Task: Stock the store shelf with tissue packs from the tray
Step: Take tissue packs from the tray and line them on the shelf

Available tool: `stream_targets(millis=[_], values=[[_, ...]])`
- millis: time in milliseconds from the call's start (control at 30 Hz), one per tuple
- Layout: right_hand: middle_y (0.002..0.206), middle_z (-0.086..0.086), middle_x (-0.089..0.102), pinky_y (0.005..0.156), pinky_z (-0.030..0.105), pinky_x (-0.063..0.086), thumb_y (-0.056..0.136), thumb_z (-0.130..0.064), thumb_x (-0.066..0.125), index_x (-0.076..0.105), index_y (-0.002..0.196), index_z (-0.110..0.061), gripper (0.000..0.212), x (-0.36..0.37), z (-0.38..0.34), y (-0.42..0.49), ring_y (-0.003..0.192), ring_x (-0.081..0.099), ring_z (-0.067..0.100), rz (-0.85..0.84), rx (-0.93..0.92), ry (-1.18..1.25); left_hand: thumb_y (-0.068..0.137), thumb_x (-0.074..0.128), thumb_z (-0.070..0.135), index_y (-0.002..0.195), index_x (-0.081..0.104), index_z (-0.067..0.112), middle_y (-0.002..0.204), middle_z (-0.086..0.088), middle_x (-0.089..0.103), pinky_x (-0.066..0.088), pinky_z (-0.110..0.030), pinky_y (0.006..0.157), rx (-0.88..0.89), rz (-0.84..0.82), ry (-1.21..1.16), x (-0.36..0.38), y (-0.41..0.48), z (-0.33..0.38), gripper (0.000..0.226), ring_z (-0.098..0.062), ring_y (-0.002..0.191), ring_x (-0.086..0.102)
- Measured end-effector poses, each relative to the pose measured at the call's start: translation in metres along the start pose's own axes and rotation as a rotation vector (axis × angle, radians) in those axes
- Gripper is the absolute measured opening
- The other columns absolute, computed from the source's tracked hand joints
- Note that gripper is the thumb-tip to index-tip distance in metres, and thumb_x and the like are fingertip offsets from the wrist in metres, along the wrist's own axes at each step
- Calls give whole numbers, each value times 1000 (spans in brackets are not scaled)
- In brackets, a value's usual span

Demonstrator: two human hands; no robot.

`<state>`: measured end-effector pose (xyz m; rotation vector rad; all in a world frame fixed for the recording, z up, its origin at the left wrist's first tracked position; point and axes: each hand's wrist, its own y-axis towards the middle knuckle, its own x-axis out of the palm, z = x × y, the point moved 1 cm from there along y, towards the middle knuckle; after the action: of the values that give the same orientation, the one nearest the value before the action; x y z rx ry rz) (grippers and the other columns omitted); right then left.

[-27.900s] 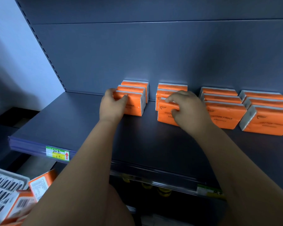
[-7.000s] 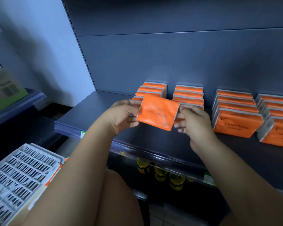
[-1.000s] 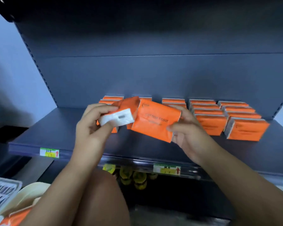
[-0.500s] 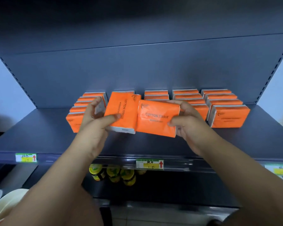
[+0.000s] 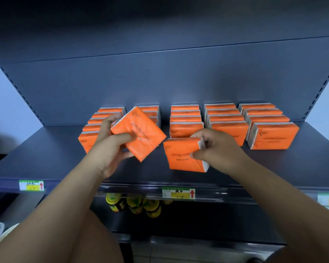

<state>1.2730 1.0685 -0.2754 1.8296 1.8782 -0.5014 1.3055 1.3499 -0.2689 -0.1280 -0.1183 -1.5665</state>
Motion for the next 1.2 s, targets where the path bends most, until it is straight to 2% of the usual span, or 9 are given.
stream_targets(millis=[133,300,500,733,833,933,1000,1067,1200], values=[[101,-15,67,73,23,47,80,-15,83,70,106,-33,34,1,8,12,94,61,1,47,-8,-95,89,69,-6,105,64,23,99,4,76,60,-36,74,37,-63,241,-9,7,1,34,-17,92,75],[109,-6,62,75,30,44,78,-5,75,68,115,-27,44,7,21,24,100,58,16,84,-77,-341,83,81,1,98,71,16,107,-8,76,55,-35,90,98,-135,503,-28,20,-7,24,-21,103,73],[120,2,60,85,38,52,79,-11,72,63,128,-22,51,13,18,29,111,55,25,162,-158,-614,84,76,-6,137,50,44,99,-5,60,51,-31,81,160,-300,686,-37,32,-11,77,-12,88,62],[126,6,57,84,40,53,85,-24,73,59,129,-20,47,23,11,32,110,55,30,202,-146,-778,76,71,-1,122,66,33,111,-11,64,54,-57,91,242,-354,707,-40,35,-9,58,-31,108,64],[128,6,57,86,41,54,87,-29,75,59,129,-20,46,24,12,34,112,55,30,213,-153,-775,84,67,-13,141,52,48,107,-9,55,52,-47,89,261,-331,713,-45,41,-10,84,-33,104,60],[128,6,58,86,42,54,86,-29,76,61,127,-19,45,24,12,35,114,54,29,240,-170,-782,90,57,-17,151,36,56,120,-9,57,49,-32,89,299,-311,629,-42,41,-11,98,-13,105,60],[127,5,58,86,41,53,86,-28,76,61,126,-19,43,25,11,35,114,54,30,251,-173,-800,90,55,-15,151,39,54,135,1,53,46,-23,97,329,-283,630,-39,41,-15,94,-1,120,54],[127,6,57,85,41,53,85,-28,76,62,125,-19,43,25,12,35,114,54,30,253,-170,-829,90,56,-13,147,49,46,122,10,49,44,-13,88,341,-255,698,-38,43,-19,82,9,108,52],[130,10,53,83,43,54,83,-26,77,63,125,-17,45,25,11,35,113,54,34,273,-158,-852,81,61,-5,129,61,38,123,13,57,45,-18,90,349,-189,736,-45,52,-22,64,-2,116,57]])
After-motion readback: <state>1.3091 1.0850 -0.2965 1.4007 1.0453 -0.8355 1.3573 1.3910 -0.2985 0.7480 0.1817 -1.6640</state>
